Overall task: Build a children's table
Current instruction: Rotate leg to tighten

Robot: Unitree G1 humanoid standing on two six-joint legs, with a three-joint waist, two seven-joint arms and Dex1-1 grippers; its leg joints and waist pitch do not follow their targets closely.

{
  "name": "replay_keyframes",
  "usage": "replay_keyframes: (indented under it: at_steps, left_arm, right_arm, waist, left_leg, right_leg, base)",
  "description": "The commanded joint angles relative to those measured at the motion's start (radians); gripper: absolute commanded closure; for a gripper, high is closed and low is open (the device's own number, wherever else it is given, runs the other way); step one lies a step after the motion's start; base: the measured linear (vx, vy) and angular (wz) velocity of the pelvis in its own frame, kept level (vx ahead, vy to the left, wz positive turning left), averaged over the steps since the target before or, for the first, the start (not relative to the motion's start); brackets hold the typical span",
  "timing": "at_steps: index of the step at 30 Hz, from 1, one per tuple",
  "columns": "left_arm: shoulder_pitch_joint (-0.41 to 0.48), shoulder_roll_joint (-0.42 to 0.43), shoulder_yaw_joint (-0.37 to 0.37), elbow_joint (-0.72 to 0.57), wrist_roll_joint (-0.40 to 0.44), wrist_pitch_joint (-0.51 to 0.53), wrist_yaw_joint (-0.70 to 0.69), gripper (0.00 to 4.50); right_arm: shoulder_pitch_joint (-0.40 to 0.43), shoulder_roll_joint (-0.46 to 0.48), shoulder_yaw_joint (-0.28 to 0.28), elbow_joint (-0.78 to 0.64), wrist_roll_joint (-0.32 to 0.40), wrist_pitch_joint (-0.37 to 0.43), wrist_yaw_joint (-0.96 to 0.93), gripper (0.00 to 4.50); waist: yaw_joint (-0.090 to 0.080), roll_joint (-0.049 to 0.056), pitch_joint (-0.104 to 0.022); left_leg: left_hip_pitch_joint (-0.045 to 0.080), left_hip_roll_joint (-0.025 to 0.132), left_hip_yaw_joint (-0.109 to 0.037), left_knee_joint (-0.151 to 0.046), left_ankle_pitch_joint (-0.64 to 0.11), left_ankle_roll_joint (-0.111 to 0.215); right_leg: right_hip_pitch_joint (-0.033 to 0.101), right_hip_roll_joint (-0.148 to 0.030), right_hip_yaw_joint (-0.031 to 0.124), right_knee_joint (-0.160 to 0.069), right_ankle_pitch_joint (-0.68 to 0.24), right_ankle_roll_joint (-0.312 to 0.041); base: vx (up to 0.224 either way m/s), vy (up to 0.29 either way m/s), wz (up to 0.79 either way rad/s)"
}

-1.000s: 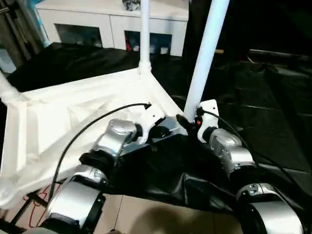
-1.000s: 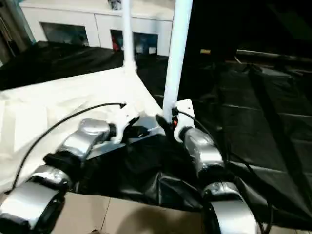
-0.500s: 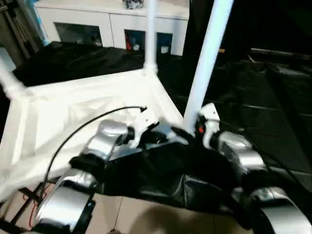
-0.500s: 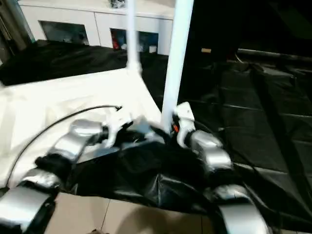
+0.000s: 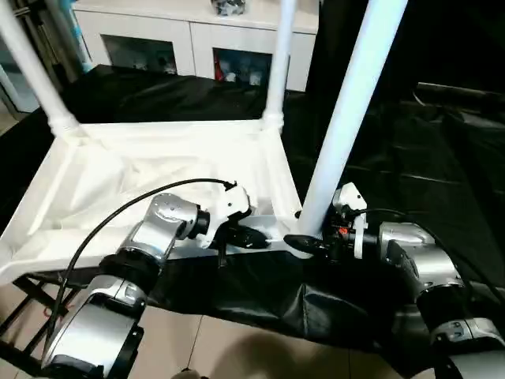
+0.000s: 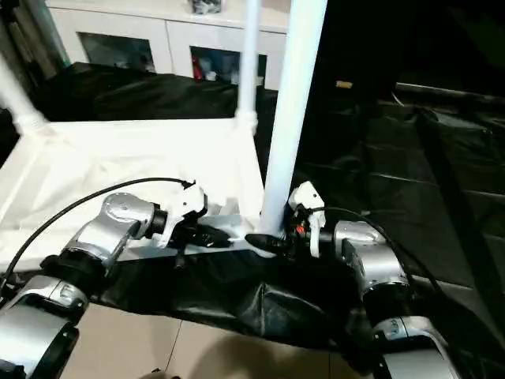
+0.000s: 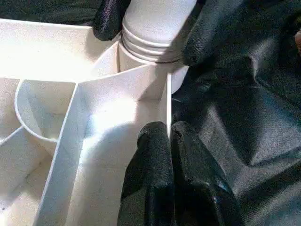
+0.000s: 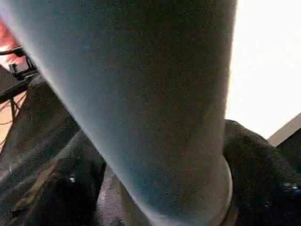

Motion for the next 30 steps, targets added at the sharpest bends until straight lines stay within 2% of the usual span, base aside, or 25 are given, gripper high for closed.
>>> replay_keyframes:
  at_steps: [1, 6, 9, 13, 14, 16, 17, 22, 23, 24, 25, 28, 30]
  left_arm:
    - [-0.007, -0.022, -0.008, -0.036, -0.029, -0.015, 0.000, 4.50]
    - [-0.006, -0.019, -0.006, -0.037, -0.030, -0.014, -0.008, 4.50]
    - [-0.006, -0.020, -0.004, -0.037, -0.030, -0.013, -0.005, 4.50]
    - [-0.025, -0.043, 0.017, -0.016, -0.026, -0.002, 0.071, 4.50]
    - [-0.038, -0.058, 0.026, -0.003, -0.021, 0.001, 0.116, 4.50]
    - [-0.045, -0.067, 0.030, 0.006, -0.018, 0.005, 0.138, 4.50]
    - [-0.064, -0.089, 0.036, 0.027, -0.006, 0.009, 0.200, 4.50]
    - [-0.107, -0.156, 0.048, 0.079, 0.018, 0.025, 0.369, 4.50]
    - [-0.114, -0.171, 0.050, 0.087, 0.020, 0.032, 0.402, 4.50]
    - [-0.118, -0.178, 0.051, 0.091, 0.021, 0.034, 0.418, 4.50]
    - [-0.122, -0.188, 0.051, 0.096, 0.024, 0.036, 0.439, 4.50]
    - [-0.127, -0.211, 0.045, 0.101, 0.029, 0.025, 0.453, 4.50]
    - [-0.125, -0.216, 0.040, 0.097, 0.031, 0.019, 0.445, 4.50]
  right_arm:
    - [0.036, 0.026, 0.071, 0.002, -0.016, 0.037, 0.037, 1.18]
    - [0.041, 0.027, 0.080, -0.023, -0.017, 0.059, 0.032, 1.63]
    - [0.041, 0.029, 0.079, -0.025, -0.016, 0.063, 0.029, 1.74]
    - [0.030, 0.065, 0.040, 0.013, -0.023, 0.031, -0.079, 1.80]
    - [0.016, 0.089, 0.014, 0.048, -0.030, 0.019, -0.160, 1.81]
    - [0.007, 0.106, -0.003, 0.070, -0.032, 0.024, -0.213, 1.81]
    - [-0.008, 0.135, -0.028, 0.106, -0.036, 0.023, -0.302, 1.81]
    - [-0.046, 0.213, -0.070, 0.201, -0.052, 0.013, -0.534, 1.81]
    - [-0.057, 0.231, -0.082, 0.225, -0.054, 0.007, -0.588, 1.81]
    - [-0.063, 0.240, -0.088, 0.237, -0.053, 0.005, -0.613, 1.81]
    - [-0.076, 0.255, -0.102, 0.260, -0.053, 0.003, -0.661, 1.81]
    - [-0.115, 0.291, -0.132, 0.326, -0.056, -0.031, -0.774, 1.81]
    - [-0.125, 0.301, -0.136, 0.341, -0.053, -0.051, -0.777, 1.26]
  waist:
    - [0.001, -0.008, -0.059]
    - [0.006, -0.007, -0.062]
    - [0.008, -0.008, -0.062]
    - [0.008, -0.009, -0.060]
    - [0.003, -0.010, -0.058]
    - [-0.003, -0.010, -0.057]
    - [-0.008, -0.008, -0.055]
    - [-0.023, -0.006, -0.053]
    - [-0.025, -0.008, -0.055]
    - [-0.024, -0.008, -0.055]
    - [-0.023, -0.003, -0.056]
    - [-0.026, -0.002, -0.059]
    - [-0.026, -0.001, -0.061]
  left_leg:
    - [0.012, 0.040, -0.017, -0.069, -0.228, 0.051]
    - [0.012, 0.041, -0.017, -0.068, -0.203, 0.057]
    - [0.010, 0.040, -0.016, -0.067, -0.193, 0.060]
    - [0.011, 0.040, -0.016, -0.068, -0.210, 0.053]
    - [0.012, 0.039, -0.018, -0.070, -0.229, 0.039]
    - [0.016, 0.036, -0.021, -0.071, -0.257, 0.026]
    - [0.016, 0.036, -0.023, -0.073, -0.263, 0.017]
    - [0.020, 0.034, -0.024, -0.074, -0.293, 0.004]
    - [0.019, 0.033, -0.025, -0.073, -0.290, 0.005]
    - [0.018, 0.032, -0.024, -0.072, -0.287, 0.006]
    - [0.018, 0.032, -0.024, -0.072, -0.279, 0.010]
    - [0.015, 0.034, -0.023, -0.073, -0.268, 0.011]
    - [0.013, 0.033, -0.022, -0.073, -0.260, 0.017]
  right_leg:
    - [0.047, -0.068, 0.056, -0.085, -0.274, -0.212]
    - [0.048, -0.067, 0.057, -0.079, -0.224, -0.219]
    - [0.049, -0.067, 0.056, -0.076, -0.202, -0.226]
    - [0.048, -0.069, 0.056, -0.082, -0.250, -0.213]
    - [0.044, -0.072, 0.057, -0.086, -0.289, -0.205]
    - [0.042, -0.073, 0.055, -0.094, -0.356, -0.188]
    - [0.040, -0.072, 0.056, -0.097, -0.377, -0.180]
    - [0.034, -0.071, 0.055, -0.105, -0.421, -0.162]
    - [0.036, -0.071, 0.054, -0.106, -0.425, -0.160]
    - [0.036, -0.071, 0.055, -0.106, -0.421, -0.159]
    - [0.036, -0.071, 0.056, -0.105, -0.403, -0.161]
    - [0.037, -0.070, 0.056, -0.099, -0.342, -0.178]
    - [0.041, -0.068, 0.057, -0.093, -0.299, -0.189]
  base:
    - [0.000, 0.000, 0.00]
    - [0.000, 0.000, 0.00]
    - [0.000, 0.000, 0.00]
    - [0.000, 0.000, 0.00]
    - [0.000, 0.000, 0.00]
    - [0.000, 0.000, 0.00]
    - [0.000, 0.000, 0.00]
    - [0.000, 0.000, 0.00]
    - [0.000, 0.000, 0.00]
    - [0.000, 0.000, 0.00]
    - [0.000, 0.000, 0.00]
    - [0.000, 0.000, 0.00]
    - [0.000, 0.000, 0.00]
